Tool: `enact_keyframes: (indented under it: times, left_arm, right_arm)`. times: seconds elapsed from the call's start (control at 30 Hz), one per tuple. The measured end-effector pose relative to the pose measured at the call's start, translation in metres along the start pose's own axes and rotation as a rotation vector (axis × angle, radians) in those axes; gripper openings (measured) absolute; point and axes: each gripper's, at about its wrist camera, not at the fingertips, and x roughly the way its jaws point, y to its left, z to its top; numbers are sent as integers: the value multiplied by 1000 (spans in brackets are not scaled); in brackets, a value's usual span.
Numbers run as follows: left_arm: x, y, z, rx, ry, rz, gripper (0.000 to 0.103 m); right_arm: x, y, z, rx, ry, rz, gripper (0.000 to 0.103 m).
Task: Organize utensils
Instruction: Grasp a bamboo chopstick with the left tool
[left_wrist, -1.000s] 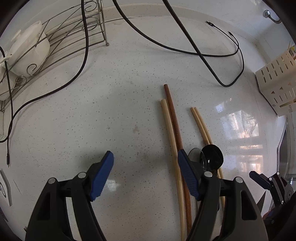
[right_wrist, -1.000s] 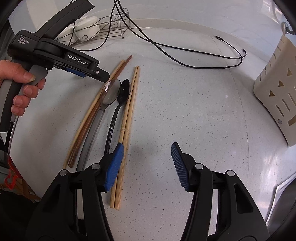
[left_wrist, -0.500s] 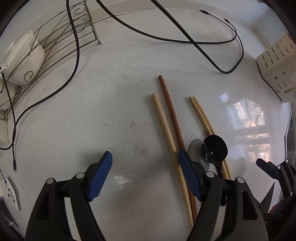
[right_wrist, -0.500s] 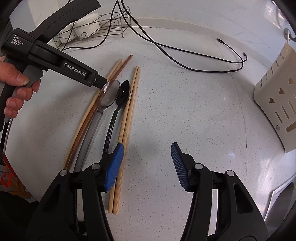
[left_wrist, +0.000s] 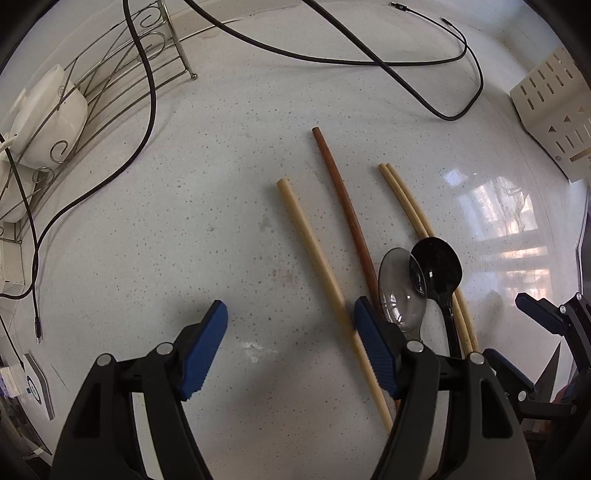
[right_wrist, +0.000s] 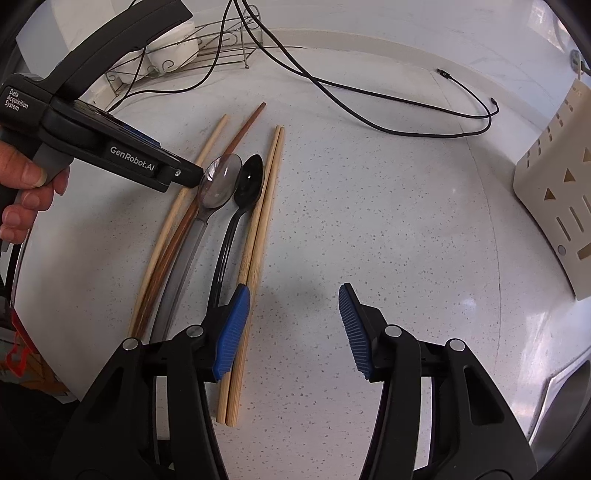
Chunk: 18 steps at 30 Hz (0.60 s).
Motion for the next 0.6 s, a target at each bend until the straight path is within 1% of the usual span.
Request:
enact_keyframes:
  times: [0.03,0.07,0.13,0.23,0.27,0.33,0.37,0.43,0.57,0.6]
  left_arm:
    - [-1,1,-2,4,0,0,61]
    - [-2,1,-3,7,1,0,57]
    - [-3,4,-4,2,2,1,45]
    - [-5,10,-5,-5,-1,-1,36]
    - [-5,11,-6,-5,0,-5,35]
    - [-5,14,-7,-4,0,-13,26]
    - [-6,16,-9,-6,0,-21,24]
    - [-7,19,-11,-10,2,-41,16]
    - [-7,22,-13,-2,3,-57,12]
    - [-8,26,-17,3,5,-61,9]
  right_arm:
    - [1,0,1,-1,3,-1,47]
    - [2,0,1,1,6,1,47]
    - [3,0,2,5,13,5,47]
    - [6,0,4,12,20,6,46]
    - [6,0,5,15,23,5,46]
    - [8,1,7,12,28,-2,46]
    - [8,2,7,9,30,-5,46]
    - [10,3,9,6,36,-6,46]
    - [13,6,11,0,49,-11,46]
    - [13,7,11,-1,53,-10,46]
